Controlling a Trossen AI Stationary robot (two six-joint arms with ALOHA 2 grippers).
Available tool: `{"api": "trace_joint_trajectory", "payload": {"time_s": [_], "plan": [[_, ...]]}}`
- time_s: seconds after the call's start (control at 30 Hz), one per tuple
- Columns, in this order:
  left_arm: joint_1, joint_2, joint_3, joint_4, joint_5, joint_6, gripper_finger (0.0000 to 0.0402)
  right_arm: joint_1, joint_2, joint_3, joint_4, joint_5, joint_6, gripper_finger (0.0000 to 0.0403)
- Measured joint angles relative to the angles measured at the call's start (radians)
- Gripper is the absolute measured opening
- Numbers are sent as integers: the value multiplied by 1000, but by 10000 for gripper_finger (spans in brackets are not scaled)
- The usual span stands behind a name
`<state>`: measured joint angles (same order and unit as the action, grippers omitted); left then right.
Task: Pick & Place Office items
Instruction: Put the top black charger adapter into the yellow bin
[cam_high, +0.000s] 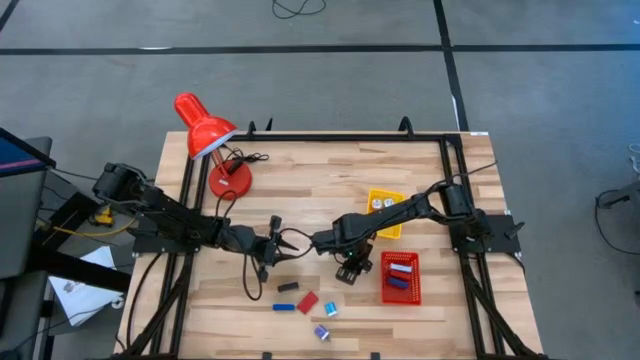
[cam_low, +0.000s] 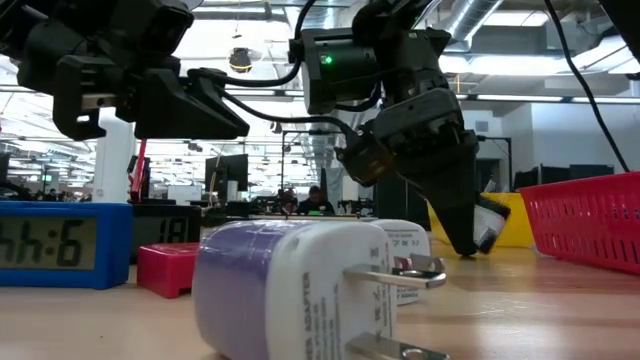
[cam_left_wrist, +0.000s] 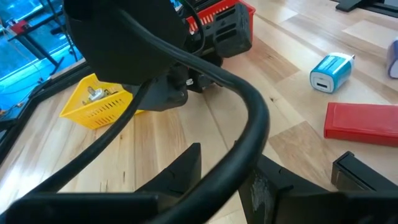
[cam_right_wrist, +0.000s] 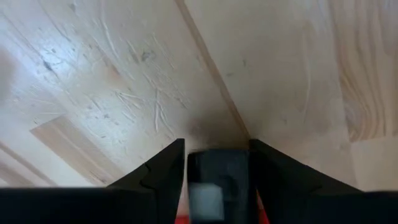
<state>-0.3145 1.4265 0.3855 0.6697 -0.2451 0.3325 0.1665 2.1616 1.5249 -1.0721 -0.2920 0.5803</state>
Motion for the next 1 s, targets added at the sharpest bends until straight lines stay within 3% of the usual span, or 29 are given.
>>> {"api": "trace_joint_trajectory", "payload": {"time_s": [0.53,1.0], "plan": [[0,0,0,0,-1,0,88,-18,6,21,-30,-3,-15,192],[0,0,0,0,-2,0,88,27,-68,39,-58,145,-31,192]]}}
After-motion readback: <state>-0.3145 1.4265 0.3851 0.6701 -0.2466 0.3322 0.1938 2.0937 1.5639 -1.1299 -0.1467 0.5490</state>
